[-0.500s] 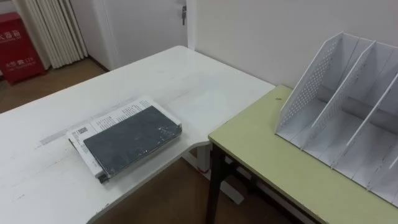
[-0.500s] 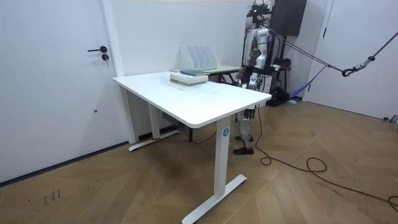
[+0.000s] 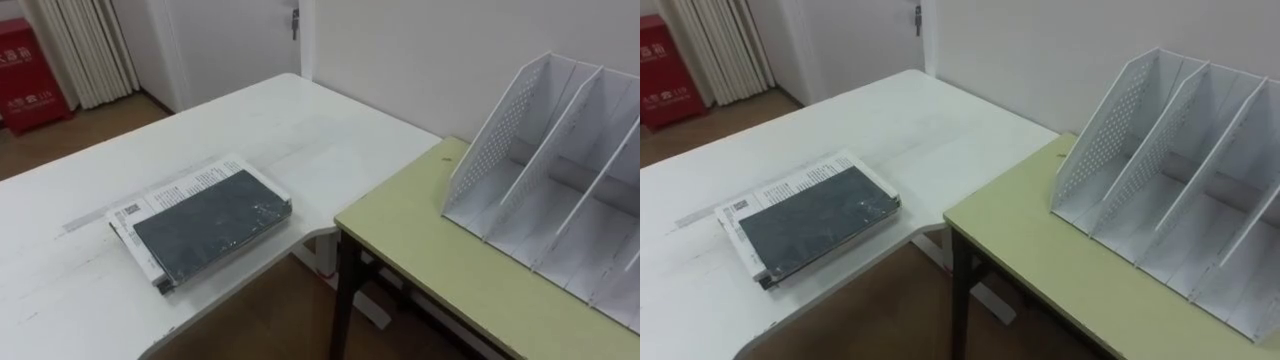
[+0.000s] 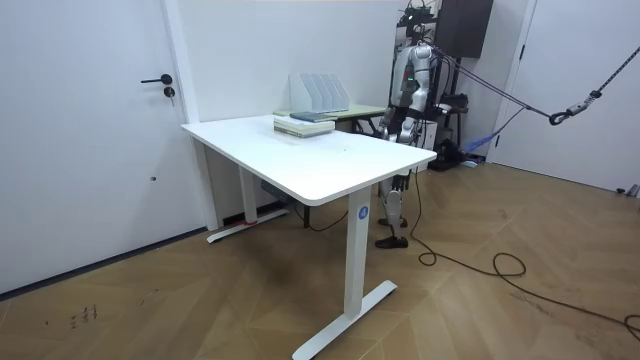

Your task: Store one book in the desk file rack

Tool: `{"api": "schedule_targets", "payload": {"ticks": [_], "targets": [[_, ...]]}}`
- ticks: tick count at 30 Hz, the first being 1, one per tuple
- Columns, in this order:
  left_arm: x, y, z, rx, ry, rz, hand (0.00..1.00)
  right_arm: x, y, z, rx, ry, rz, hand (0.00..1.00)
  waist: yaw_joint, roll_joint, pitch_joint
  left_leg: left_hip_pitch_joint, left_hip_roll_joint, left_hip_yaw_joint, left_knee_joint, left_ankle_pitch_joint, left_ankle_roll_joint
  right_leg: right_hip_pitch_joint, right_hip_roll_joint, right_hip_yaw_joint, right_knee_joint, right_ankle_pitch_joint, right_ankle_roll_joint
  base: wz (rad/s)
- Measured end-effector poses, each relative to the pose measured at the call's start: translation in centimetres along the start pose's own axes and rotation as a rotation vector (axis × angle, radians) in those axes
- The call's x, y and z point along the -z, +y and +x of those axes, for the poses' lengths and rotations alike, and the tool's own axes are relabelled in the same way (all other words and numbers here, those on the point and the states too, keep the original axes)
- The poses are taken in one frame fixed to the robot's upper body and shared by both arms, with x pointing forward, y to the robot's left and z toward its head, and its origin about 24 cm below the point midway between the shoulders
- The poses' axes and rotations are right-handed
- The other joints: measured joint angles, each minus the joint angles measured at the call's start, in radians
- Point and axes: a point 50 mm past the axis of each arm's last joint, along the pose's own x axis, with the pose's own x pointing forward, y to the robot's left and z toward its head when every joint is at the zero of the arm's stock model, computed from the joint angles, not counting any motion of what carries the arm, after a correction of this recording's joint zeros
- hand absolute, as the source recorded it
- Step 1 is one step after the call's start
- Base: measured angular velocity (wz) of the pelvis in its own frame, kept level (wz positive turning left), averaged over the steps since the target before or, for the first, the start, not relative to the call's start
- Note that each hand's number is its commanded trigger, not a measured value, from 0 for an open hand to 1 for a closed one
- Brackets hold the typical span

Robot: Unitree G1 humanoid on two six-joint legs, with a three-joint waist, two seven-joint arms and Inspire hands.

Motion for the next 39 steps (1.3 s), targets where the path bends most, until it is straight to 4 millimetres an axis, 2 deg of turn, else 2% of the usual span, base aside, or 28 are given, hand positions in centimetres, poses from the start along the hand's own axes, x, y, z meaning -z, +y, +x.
{"api": "schedule_targets", "payload": {"ticks": [13,19,24,25,27,29,32,34,36,39], "targets": [[-0.4,0.0,0.0,-0.008,-0.044,0.02,0.0,0.2,0.0,-0.1,-0.003,-0.027,0.007,0.0,-0.002,0.001,-0.0003,0.004,0.0,-0.001,-0.001,0.0,0.0,0.003,0.0,-0.001,0.003,-0.002,0.0,0.0],[-1.1,0.2,-0.1,-0.042,-0.076,0.07,0.0,0.0,0.1,-0.1,0.004,-0.048,-0.012,0.0,-0.02,0.0,0.0005,-0.001,-0.002,-0.006,-0.001,0.0,0.0,0.0,0.0,0.0,0.004,-0.005,0.002,0.03],[-3.4,1.6,-0.8,-0.125,-0.16,0.198,0.0,-0.2,0.1,-0.1,0.0,-0.068,-0.023,0.0,-0.03,-0.003,0.0007,-0.008,-0.007,-0.02,0.0,0.0,0.0,-0.002,0.0,-0.001,0.003,-0.005,0.0,0.06],[-4.0,2.1,-1.1,-0.151,-0.179,0.238,0.0,-0.4,0.1,0.0,0.001,-0.073,-0.034,0.0,-0.036,-0.01,0.0024,-0.008,-0.008,-0.02,-0.001,0.0,0.0,-0.002,-0.001,0.001,0.003,-0.005,0.0,0.0],[-4.8,2.5,-1.5,-0.185,-0.198,0.324,0.0,-1.1,0.1,0.1,-0.001,-0.077,-0.055,0.0,-0.055,-0.011,0.0112,-0.012,-0.01,-0.02,-0.001,0.001,0.001,-0.006,-0.002,0.001,0.002,-0.006,0.001,0.0],[-6.5,3.4,-2.4,-0.259,-0.249,0.439,0.0,-1.7,0.2,0.1,-0.011,-0.1,-0.085,0.0,-0.067,-0.014,0.0136,-0.032,-0.011,-0.021,0.001,0.002,0.003,-0.026,-0.002,0.001,0.003,-0.005,0.001,0.0],[-9.1,4.2,-3.9,-0.351,-0.36,0.536,0.0,-2.1,0.2,0.2,-0.02,-0.114,-0.11,0.0,-0.082,-0.016,0.0127,-0.036,-0.016,-0.023,-0.006,0.003,0.005,-0.03,-0.004,0.005,0.004,-0.004,0.002,0.02],[-10.2,4.3,-4.4,-0.375,-0.396,0.579,0.0,-2.2,0.2,0.1,-0.025,-0.123,-0.11,0.0,-0.093,-0.012,0.0106,-0.033,-0.018,-0.02,-0.013,0.003,0.005,-0.031,-0.007,0.007,0.004,-0.003,0.002,-0.02],[-11.5,3.9,-5.0,-0.396,-0.437,0.644,0.0,-2.4,0.3,0.2,-0.028,-0.129,-0.113,0.0,-0.11,-0.006,0.0071,-0.03,-0.02,-0.017,-0.021,0.004,0.006,-0.032,-0.009,0.007,0.003,-0.004,0.002,-0.02],[-13.7,2.8,-5.8,-0.398,-0.532,0.693,0.0,-2.4,0.2,0.2,-0.021,-0.13,-0.113,0.0,-0.115,-0.002,0.0043,-0.023,-0.022,-0.014,-0.033,0.006,0.008,-0.032,-0.011,0.011,0.002,-0.004,0.003,-0.05]]}}
